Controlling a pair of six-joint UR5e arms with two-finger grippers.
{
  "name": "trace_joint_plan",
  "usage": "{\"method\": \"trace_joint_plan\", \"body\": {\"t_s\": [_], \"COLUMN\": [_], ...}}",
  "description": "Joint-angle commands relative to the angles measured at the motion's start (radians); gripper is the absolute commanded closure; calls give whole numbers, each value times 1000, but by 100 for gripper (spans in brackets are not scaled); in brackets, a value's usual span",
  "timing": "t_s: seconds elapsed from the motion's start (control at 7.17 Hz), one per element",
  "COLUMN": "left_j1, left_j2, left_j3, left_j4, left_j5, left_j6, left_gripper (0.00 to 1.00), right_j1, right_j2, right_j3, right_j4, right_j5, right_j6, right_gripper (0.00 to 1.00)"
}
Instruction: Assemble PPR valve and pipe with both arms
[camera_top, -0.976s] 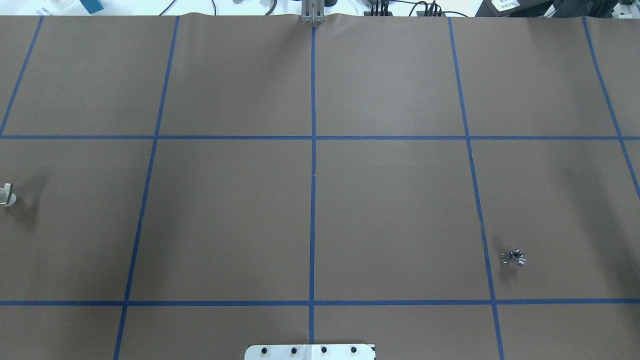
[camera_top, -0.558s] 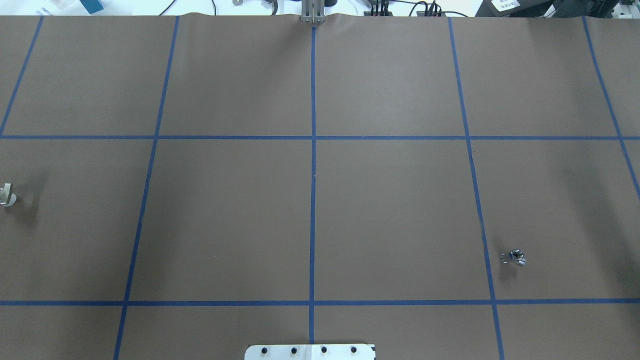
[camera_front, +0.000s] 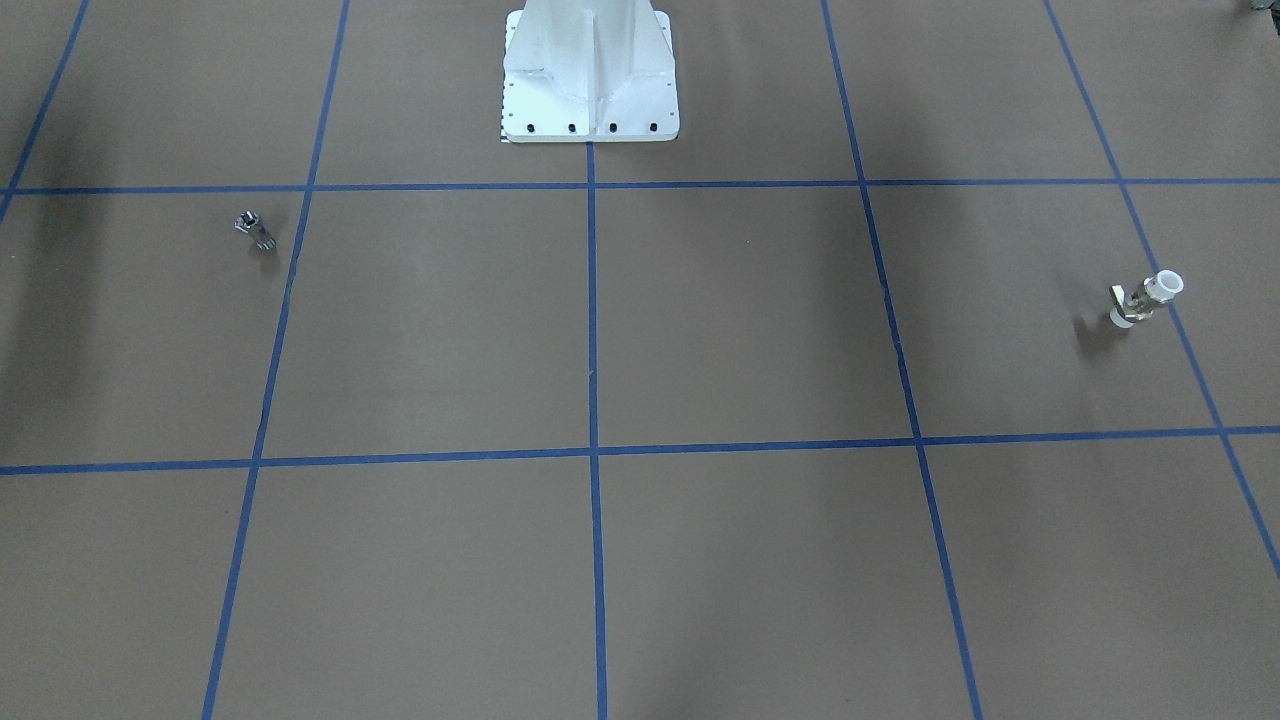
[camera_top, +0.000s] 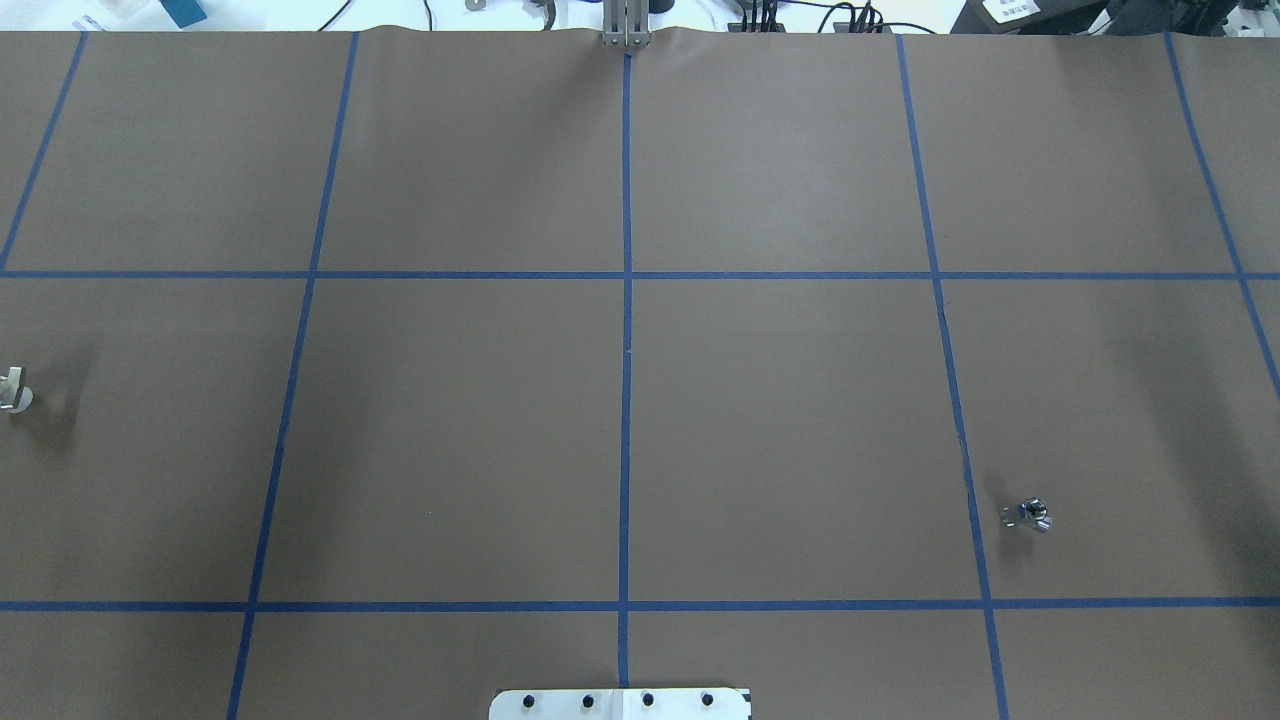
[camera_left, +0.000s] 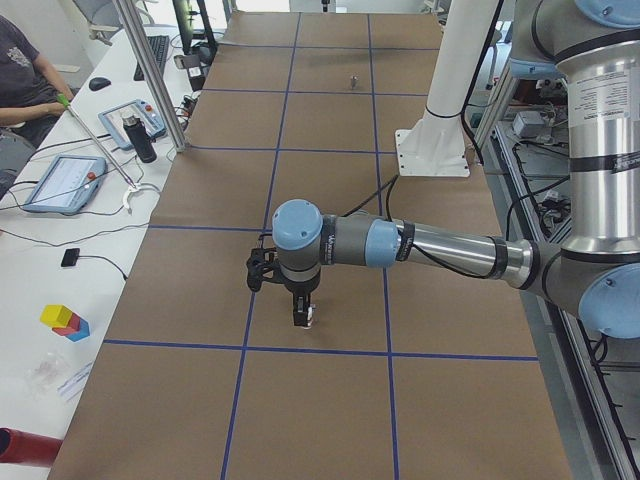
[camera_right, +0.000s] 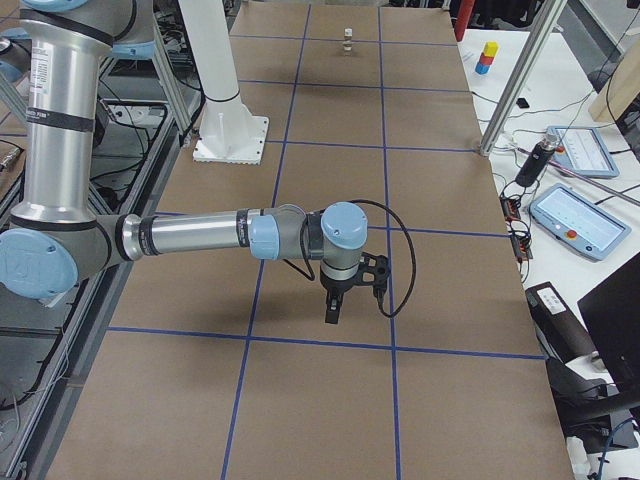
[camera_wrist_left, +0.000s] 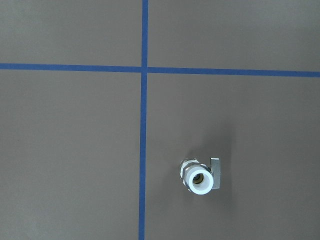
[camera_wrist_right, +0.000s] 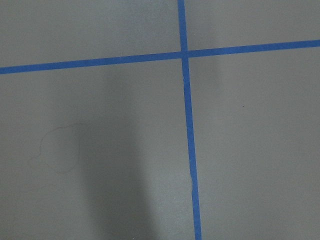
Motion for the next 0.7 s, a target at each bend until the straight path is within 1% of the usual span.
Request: {"method": "trace_joint_plan", "body": {"t_s": [0.0, 0.14, 0.28, 0.42, 0.56], "left_j1": [60, 97, 146, 172, 251], "left_j2": [-8, -12, -12, -21, -21], "left_j3": [15, 36, 117, 160, 161], "left_j4": [-11, -96, -261, -367, -377], "left_j5": [5, 7, 20, 56, 118], "left_j6": [-22, -132, -206, -286, -326], "left_gripper": [0, 0, 0, 0, 1], "right_j1": [0, 0, 0, 0, 0], "right_j2": [9, 9, 9, 9, 9], "right_j3": [-18, -16, -19, -19, -18], "right_j4": [0, 0, 0, 0, 2], "right_j5": [3, 3, 4, 4, 4], "right_j6": [4, 2, -1, -1, -1], "right_gripper": [1, 1, 1, 1, 1]}}
